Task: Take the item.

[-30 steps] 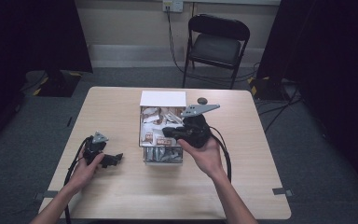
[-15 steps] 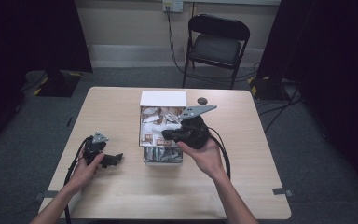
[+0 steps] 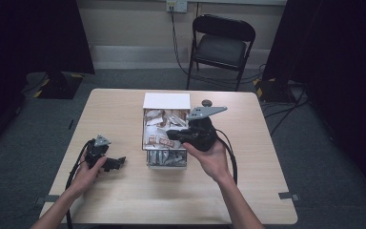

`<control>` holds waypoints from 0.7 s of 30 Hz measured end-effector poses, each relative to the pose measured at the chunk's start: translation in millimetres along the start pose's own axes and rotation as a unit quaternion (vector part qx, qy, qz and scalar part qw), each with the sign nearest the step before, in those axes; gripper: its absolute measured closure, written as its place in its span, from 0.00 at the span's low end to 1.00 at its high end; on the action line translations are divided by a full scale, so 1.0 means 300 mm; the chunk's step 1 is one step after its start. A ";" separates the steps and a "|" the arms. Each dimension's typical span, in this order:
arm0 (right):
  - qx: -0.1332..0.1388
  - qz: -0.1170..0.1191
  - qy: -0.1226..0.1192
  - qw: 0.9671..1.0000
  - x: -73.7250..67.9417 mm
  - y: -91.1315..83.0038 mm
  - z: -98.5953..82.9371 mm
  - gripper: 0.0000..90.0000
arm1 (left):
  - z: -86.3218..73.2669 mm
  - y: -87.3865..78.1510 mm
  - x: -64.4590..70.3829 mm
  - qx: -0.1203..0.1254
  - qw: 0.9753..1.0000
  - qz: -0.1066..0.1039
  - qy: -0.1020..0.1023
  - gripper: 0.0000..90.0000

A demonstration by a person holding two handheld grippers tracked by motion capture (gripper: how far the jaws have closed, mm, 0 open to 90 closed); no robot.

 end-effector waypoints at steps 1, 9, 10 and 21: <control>0.004 -0.006 0.004 1.000 0.004 -0.005 0.001 1.00 | 0.000 0.000 0.000 0.000 1.000 0.000 -0.001 0.00; 0.020 -0.001 0.002 1.000 -0.013 -0.024 0.019 1.00 | 0.000 0.000 0.000 0.000 1.000 0.000 -0.001 0.00; 0.022 -0.004 -0.001 1.000 -0.016 -0.028 0.022 1.00 | 0.000 0.000 0.000 0.000 1.000 0.000 0.000 0.00; 0.036 -0.005 -0.008 0.999 -0.015 -0.062 0.037 1.00 | 0.000 0.000 0.000 0.000 1.000 0.000 0.000 0.00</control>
Point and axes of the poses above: each handheld gripper's, and its own axes: y roughly forward along the jaws, z roughly out of its top, x roughly to its right, the point moved 4 cm from there along y, roughly forward along the jaws, and after that the axes turned 8 degrees about -y, right-handed, at the moved point
